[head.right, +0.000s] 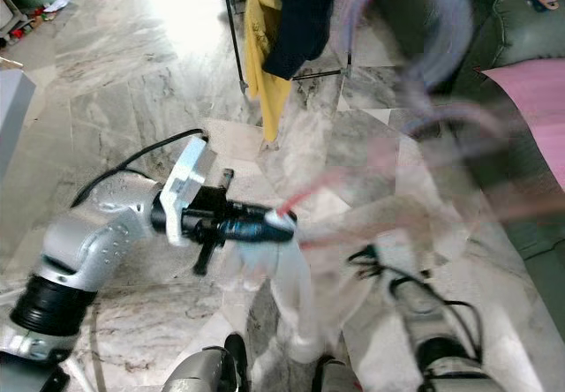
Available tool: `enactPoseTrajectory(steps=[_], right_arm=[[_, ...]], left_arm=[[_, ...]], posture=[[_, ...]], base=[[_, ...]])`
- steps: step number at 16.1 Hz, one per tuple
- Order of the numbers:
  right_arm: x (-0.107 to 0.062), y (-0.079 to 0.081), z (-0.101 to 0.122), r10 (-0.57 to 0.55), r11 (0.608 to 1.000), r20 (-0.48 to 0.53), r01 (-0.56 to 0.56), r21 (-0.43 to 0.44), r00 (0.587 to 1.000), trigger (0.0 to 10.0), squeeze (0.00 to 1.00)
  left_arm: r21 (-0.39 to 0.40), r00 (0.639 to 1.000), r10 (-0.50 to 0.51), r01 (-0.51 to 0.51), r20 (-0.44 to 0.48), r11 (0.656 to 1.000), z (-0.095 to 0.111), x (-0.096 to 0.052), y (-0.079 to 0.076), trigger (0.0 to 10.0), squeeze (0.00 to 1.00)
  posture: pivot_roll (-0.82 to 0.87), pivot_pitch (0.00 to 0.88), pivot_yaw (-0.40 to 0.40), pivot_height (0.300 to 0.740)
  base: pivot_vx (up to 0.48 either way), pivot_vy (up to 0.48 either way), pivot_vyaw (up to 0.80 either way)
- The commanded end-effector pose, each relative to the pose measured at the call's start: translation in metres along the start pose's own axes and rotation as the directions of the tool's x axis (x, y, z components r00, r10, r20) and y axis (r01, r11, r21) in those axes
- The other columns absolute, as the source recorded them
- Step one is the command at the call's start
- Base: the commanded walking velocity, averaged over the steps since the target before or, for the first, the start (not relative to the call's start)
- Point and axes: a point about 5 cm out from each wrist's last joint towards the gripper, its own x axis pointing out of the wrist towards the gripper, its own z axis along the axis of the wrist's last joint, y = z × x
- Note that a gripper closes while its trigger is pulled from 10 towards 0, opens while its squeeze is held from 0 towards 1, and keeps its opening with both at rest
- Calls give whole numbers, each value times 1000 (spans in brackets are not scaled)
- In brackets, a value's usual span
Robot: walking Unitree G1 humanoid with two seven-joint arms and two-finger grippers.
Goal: Hang hanger
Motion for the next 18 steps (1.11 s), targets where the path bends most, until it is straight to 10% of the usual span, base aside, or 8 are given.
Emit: enactPoseTrajectory(steps=[1, 7, 8, 9, 10, 13, 14, 18], right_arm=[[-3, -12, 2, -35, 999, 33, 33, 43, 999, 0, 0], [-6, -64, 67, -34, 997, 247, 17, 71, 968, 0, 0], [-7, -68, 78, -16, 997, 282, -4, 71, 959, 1608, 0], [-8, -71, 87, -13, 998, 301, -7, 64, 954, 7725, 0], [-9, -72, 88, -20, 999, 296, 5, 49, 955, 9451, 0], [-6, -68, 76, -50, 999, 233, 51, 4, 971, 10000, 0], [-4, -60, 71, -40, 999, 220, 44, -12, 975, 10000, 1000], [4, -40, 65, -47, 998, 194, 56, -38, 980, 10000, 1000]], left_arm=[[22, 992, 125, -124, -19, 992, -16, -9, 7, 10000, 0], [58, 907, 418, -415, -56, 908, -75, -30, 21, 10000, 0], [48, 880, 472, -470, -48, 881, -81, -33, 25, 10000, 0], [44, 847, 530, -528, -41, 848, -87, -36, 29, 10000, 0], [33, 827, 562, -562, -22, 827, -89, -36, 31, 10000, 0], [-1, 808, 582, -585, 92, 811, -68, -25, 42, 10000, 0], [7, 799, 588, -593, 127, 805, -53, -18, 49, 10000, 0], [26, 782, 576, -598, 237, 801, -7, -2, 62, 10000, 0]], posture=[[-1, 245, 53, 740], [-59, 235, 46, 740], [-61, 234, 45, 740], [-78, 229, 45, 740], [-82, 227, 43, 740], [-78, 223, 40, 740], [-64, 221, 46, 740], [-41, 224, 58, 740]], base=[[0, 0, 0], [0, 0, 0], [0, 0, 0], [0, 0, 0], [0, 0, 0], [0, 0, 0], [0, 0, 0], [0, 0, 0]])
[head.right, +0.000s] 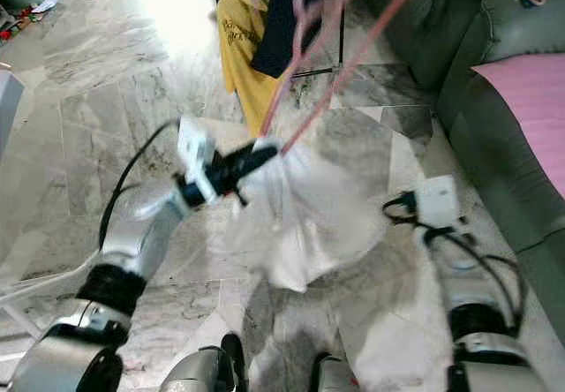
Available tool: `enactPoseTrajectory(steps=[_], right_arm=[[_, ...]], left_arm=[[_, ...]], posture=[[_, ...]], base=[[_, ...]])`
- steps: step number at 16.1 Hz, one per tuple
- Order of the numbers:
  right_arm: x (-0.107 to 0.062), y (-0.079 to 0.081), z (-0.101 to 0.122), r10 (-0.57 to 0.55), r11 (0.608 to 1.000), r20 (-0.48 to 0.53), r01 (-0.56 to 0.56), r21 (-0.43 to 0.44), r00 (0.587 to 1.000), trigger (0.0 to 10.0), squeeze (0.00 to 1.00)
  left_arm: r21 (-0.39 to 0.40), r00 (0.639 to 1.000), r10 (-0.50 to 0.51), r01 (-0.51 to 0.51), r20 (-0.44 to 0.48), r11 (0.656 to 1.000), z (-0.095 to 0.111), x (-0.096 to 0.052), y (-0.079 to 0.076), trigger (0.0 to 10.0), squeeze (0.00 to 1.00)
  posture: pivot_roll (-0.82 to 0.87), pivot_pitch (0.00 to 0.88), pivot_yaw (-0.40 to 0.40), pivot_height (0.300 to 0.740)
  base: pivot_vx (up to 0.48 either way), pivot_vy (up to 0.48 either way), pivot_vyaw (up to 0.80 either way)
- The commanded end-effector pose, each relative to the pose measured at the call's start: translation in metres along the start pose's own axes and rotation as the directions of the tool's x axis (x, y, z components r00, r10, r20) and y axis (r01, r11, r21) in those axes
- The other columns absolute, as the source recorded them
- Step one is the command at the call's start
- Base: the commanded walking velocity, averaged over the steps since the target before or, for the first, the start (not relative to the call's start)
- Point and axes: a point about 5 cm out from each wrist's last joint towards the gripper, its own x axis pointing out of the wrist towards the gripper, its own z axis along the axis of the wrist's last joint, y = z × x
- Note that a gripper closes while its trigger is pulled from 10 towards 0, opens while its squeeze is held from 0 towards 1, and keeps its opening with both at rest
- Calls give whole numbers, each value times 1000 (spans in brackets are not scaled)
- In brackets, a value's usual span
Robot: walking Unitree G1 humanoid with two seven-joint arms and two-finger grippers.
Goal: Hang hanger
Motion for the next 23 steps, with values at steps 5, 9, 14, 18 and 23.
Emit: enactPoseTrajectory(steps=[5, 9, 14, 18, 23], right_arm=[[2, 18, 3, -45, 986, 98, 28, 166, 994, 10000, 1000], [0, 60, -2, 121, 973, 135, -144, 178, 983, 10000, 1000], [-7, 85, -23, 254, 954, 64, -261, 149, 965, 10000, 1000], [-7, 63, -25, 159, 976, 57, -166, 143, 986, 10000, 992], [-7, 85, -15, 328, 928, 121, -343, 145, 937, 10000, 0]], left_arm=[[37, 996, -7, 3, 90, 999, 47, 20, -4, 10000, 0], [28, 996, 31, -34, 87, 999, 55, 25, -6, 10000, 0], [22, 986, -107, 105, 128, 994, 87, 28, -16, 10000, 0], [41, 956, -251, 248, 153, 968, 97, 18, -21, 10000, 0], [75, 974, -189, 181, 125, 981, 82, 14, -9, 10000, 0]], posture=[[4, 228, 81, 740], [11, 225, 83, 740], [26, 222, 85, 740], [27, 219, 85, 740], [20, 218, 85, 740]], base=[[0, 0, 0], [0, 0, 0], [0, 0, 0], [0, 0, 0], [0, 0, 0]])
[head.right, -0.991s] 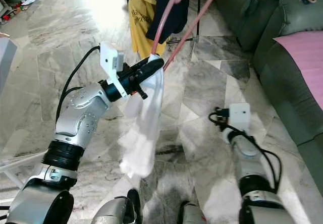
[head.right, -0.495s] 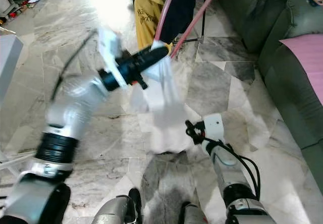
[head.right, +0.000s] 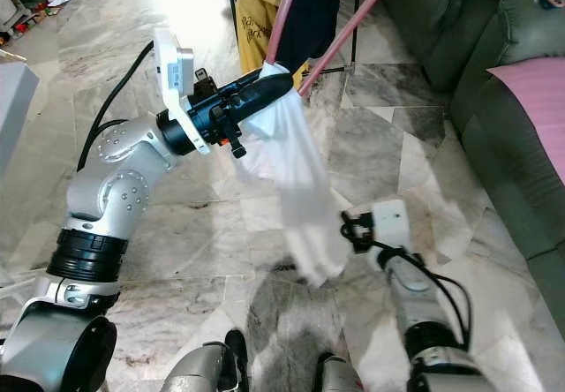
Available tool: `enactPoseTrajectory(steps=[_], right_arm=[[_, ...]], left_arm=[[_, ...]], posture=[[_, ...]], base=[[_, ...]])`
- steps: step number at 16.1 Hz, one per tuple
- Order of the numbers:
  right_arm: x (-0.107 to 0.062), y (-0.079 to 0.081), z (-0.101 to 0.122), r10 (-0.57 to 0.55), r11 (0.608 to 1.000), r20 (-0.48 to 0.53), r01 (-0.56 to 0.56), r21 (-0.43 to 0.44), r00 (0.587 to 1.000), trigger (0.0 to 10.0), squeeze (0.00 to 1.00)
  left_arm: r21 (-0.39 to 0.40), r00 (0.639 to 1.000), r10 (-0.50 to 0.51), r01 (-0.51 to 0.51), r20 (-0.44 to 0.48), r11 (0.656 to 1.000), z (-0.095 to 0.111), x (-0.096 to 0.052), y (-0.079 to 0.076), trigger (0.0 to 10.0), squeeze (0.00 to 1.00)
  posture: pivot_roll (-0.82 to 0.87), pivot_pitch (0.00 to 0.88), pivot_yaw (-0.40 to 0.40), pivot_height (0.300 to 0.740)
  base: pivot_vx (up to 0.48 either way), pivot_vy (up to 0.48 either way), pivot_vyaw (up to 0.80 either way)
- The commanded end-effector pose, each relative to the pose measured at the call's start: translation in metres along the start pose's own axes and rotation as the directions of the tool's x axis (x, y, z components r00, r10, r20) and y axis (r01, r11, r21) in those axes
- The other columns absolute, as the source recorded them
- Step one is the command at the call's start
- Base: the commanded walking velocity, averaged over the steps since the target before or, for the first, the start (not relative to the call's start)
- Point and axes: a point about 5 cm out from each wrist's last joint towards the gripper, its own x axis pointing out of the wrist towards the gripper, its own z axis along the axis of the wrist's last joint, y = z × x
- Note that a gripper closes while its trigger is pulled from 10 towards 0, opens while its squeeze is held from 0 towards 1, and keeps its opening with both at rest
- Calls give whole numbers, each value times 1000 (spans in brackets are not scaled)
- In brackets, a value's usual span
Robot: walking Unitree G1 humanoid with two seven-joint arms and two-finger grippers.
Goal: Hang hanger
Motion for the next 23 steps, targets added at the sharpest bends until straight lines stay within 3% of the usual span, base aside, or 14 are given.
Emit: enactPoseTrajectory(steps=[1, 2, 3, 4, 6, 8, 10, 13, 16, 17, 19, 23], right_arm=[[1, 18, 6, 172, 985, 48, -173, 14, 984, 10000, 0], [1, 20, 9, 202, 979, 65, -203, 10, 977, 10000, 0], [1, 8, 20, 192, 981, 80, -190, -33, 978, 10000, 0], [3, -10, 30, 105, 992, 80, -98, -83, 991, 10000, 0], [6, -31, 47, -12, 996, 123, 24, -91, 992, 10000, 0], [9, -34, 56, -20, 997, 160, 31, -68, 987, 10000, 0], [11, -26, 48, -7, 998, 112, 15, -64, 994, 10000, 0], [23, 7, 28, 26, 1000, 34, -26, -11, 999, 10000, 0], [24, 27, 17, 107, 994, -4, -107, -3, 994, 10000, 0], [18, 41, 2, 208, 978, -58, -208, 13, 976, 10000, 0], [8, 50, -17, 279, 960, -134, -277, 33, 951, 10000, 0], [0, 59, -34, 281, 960, -188, -279, 38, 941, 10000, 0]], left_arm=[[66, 999, -4, 6, -32, 998, -7, -6, 2, 10000, 0], [79, 999, -5, 8, -44, 997, -10, -8, 3, 10000, 0], [74, 996, -39, 45, -85, 996, -17, -12, 2, 10000, 0], [52, 990, -102, 107, -102, 993, -18, -14, -3, 10000, 0], [38, 969, -195, 203, -148, 978, -21, -17, -9, 10000, 0], [60, 964, -198, 211, -179, 976, -26, -20, -8, 10000, 0], [52, 965, -210, 221, -160, 974, -25, -20, -8, 10000, 0], [44, 963, -263, 266, -64, 963, -9, -9, -20, 10000, 0], [65, 970, -239, 241, -39, 968, -5, -5, -17, 10000, 0], [80, 977, -213, 215, -29, 973, -4, -4, -14, 10000, 0], [95, 983, -183, 183, -7, 979, -1, -3, -12, 10000, 0], [153, 999, -20, 13, 43, 988, 8, 0, 6, 10000, 0]], posture=[[20, 220, 85, 740], [18, 221, 86, 740], [14, 222, 88, 740], [14, 222, 88, 740], [10, 225, 88, 740], [9, 225, 87, 740], [14, 223, 83, 740], [26, 226, 83, 740], [33, 226, 76, 740], [34, 225, 74, 740], [33, 229, 74, 740], [28, 235, 77, 740]], base=[[0, 0, 0], [0, 0, 0], [0, 0, 0], [0, 0, 0], [0, 0, 0], [0, 0, 0], [0, 0, 0], [0, 0, 0], [0, 0, 0], [0, 0, 0], [0, 0, 0], [0, 0, 0]])
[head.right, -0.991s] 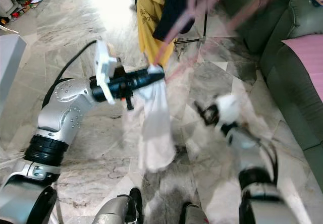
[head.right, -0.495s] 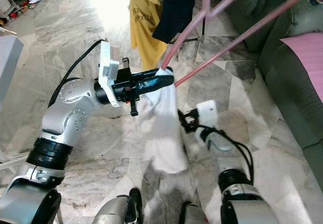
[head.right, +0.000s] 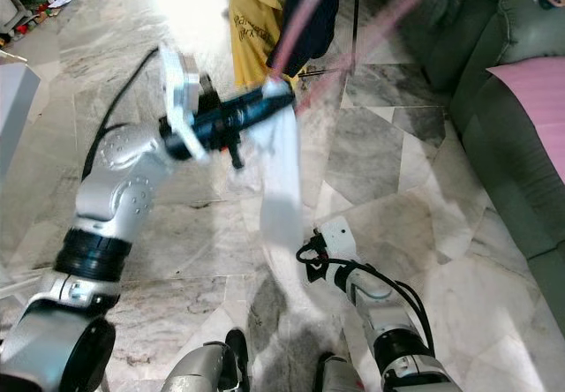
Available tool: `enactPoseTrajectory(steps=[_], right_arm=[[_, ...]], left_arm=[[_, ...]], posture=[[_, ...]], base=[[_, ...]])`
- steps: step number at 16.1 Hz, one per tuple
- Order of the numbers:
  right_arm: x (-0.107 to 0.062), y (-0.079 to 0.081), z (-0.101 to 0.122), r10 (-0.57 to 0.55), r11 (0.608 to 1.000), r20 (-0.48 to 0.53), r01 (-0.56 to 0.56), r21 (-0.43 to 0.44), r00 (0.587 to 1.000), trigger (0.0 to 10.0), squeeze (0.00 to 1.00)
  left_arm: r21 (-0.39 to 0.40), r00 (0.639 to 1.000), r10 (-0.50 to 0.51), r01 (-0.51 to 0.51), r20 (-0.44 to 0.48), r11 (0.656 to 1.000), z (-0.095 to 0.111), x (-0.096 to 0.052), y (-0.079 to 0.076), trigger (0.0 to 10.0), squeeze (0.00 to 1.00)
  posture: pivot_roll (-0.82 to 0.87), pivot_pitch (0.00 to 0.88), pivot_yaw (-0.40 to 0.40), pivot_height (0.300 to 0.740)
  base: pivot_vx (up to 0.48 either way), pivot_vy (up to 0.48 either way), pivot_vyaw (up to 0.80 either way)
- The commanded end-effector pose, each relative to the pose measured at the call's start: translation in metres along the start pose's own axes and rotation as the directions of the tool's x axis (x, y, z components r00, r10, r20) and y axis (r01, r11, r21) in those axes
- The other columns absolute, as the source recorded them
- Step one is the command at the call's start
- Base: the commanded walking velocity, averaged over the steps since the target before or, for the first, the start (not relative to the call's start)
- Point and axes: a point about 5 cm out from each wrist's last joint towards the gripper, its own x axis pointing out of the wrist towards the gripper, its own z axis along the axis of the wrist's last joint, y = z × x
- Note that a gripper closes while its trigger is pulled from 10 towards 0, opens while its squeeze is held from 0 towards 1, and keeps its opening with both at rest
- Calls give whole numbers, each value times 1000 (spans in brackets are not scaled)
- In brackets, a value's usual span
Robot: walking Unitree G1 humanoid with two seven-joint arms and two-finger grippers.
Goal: Hang hanger
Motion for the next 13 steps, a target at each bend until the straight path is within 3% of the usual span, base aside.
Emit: enactPoseTrajectory(steps=[1, 6, 8, 10, 13], right_arm=[[-1, 9, -12, 18, 1000, -39, -18, 7, 999, 10000, 0], [7, 35, -18, 94, 996, -72, -94, -7, 993, 10000, 0], [9, 37, -16, 91, 995, -76, -94, -24, 993, 10000, 0], [8, 26, -13, 26, 998, -72, -30, -53, 997, 10000, 0], [3, -1, -1, -134, 978, -32, 127, -168, 990, 10000, 0]], left_arm=[[34, 999, 28, -30, 41, 999, 11, 1, 5, 10000, 0], [35, 997, 54, -56, 58, 998, 14, 4, 7, 10000, 0], [21, 998, 40, -41, 58, 999, 12, 4, 3, 10000, 0], [4, 998, 10, -11, 59, 1000, 13, 5, -2, 10000, 0], [-15, 997, -51, 52, 62, 999, 15, 5, -8, 10000, 0]], posture=[[27, 235, 76, 740], [25, 234, 76, 740], [25, 232, 71, 740], [26, 233, 67, 740], [27, 234, 64, 740]], base=[[0, 0, 0], [0, 0, 0], [0, 0, 0], [0, 0, 0], [0, 0, 0]])
